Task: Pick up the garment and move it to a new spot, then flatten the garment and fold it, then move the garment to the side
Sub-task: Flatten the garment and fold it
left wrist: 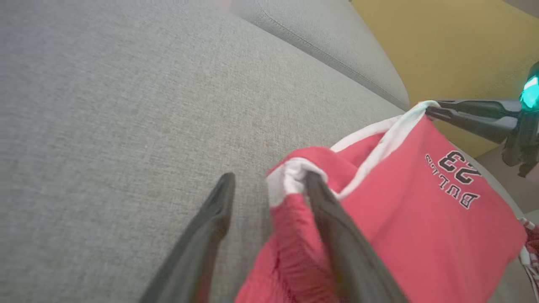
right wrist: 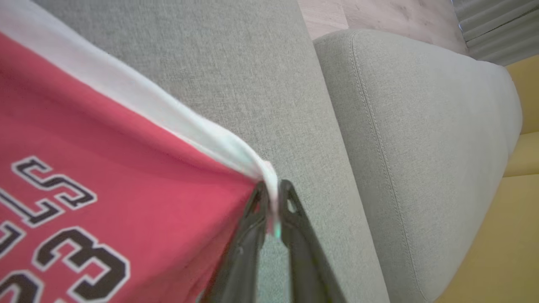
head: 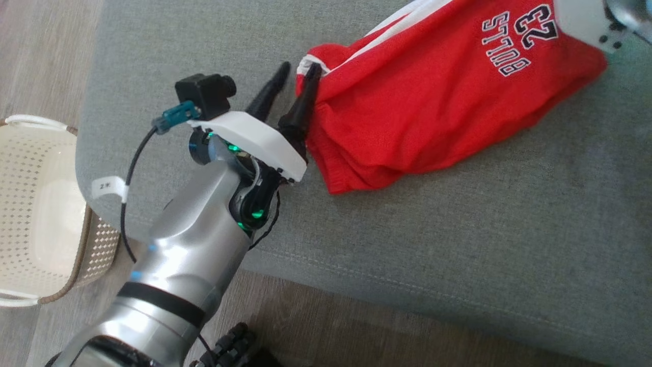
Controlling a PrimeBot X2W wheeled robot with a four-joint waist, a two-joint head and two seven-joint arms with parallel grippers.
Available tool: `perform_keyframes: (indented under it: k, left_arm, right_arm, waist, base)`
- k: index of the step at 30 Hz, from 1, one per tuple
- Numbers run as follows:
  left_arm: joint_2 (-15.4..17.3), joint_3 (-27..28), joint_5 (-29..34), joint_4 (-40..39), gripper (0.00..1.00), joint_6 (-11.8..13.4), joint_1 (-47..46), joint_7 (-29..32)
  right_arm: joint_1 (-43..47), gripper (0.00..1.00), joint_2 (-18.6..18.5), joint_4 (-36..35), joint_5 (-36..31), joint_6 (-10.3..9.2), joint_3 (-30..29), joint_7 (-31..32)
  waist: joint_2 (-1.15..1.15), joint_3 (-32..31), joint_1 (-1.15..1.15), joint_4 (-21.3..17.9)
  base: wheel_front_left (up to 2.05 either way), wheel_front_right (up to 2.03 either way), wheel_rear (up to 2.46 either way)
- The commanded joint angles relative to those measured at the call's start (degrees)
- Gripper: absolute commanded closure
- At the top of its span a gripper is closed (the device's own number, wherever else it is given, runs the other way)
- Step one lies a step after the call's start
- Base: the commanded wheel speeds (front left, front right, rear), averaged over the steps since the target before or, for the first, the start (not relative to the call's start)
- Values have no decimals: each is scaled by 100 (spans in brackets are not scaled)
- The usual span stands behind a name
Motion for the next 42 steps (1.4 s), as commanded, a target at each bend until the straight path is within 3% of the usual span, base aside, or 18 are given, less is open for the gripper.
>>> perform_keyframes:
  k: [1,6,12,22,27,32,37,42]
  left_arm:
    - [134,267,99,-109,0,-35,-164,-69]
    - [127,562,292,-122,0,-17,-88,-69]
    - [168,1342,885,-509,0,153,239,-69]
    - [159,3188,2162,-2065,0,422,1602,-70]
    - [117,3664,2479,-2633,0,448,2338,-70]
    - [106,3864,2596,-3087,0,491,3033,-70]
    - [104,3784,2630,-3439,0,588,3649,-70]
    - [104,3697,2904,-3731,0,726,4144,-70]
  right_arm:
    - [-108,0,51,64,101,-3,-82,-54]
    - [-51,0,131,315,302,-3,-82,-123]
    - [116,0,298,767,744,-3,-111,-499]
    - [1172,0,916,1614,1044,-3,-1076,-2121]
    - [1813,0,1145,1755,1049,-3,-1647,-2662]
    - [2563,0,1368,1410,940,-3,-2501,-2823]
    - [3717,0,1442,335,92,-3,-3777,-2830]
    - [5209,0,1855,-654,-736,-3,-4942,-2831]
  waist:
    - [0,-6,0,-7]
    - [0,-99,0,-50]
    - [0,-413,0,-210]
    - [0,-1392,0,-724]
    - [0,-1810,0,-953]
    - [0,-2128,0,-1160]
    - [0,-2353,0,-1309]
    - [0,-2560,0,-1420]
  base:
    - [0,0,0]
    - [0,0,0]
    - [0,0,0]
    - [0,0,0]
    - [0,0,0]
    - [0,0,0]
    - [0,0,0]
    - [0,0,0]
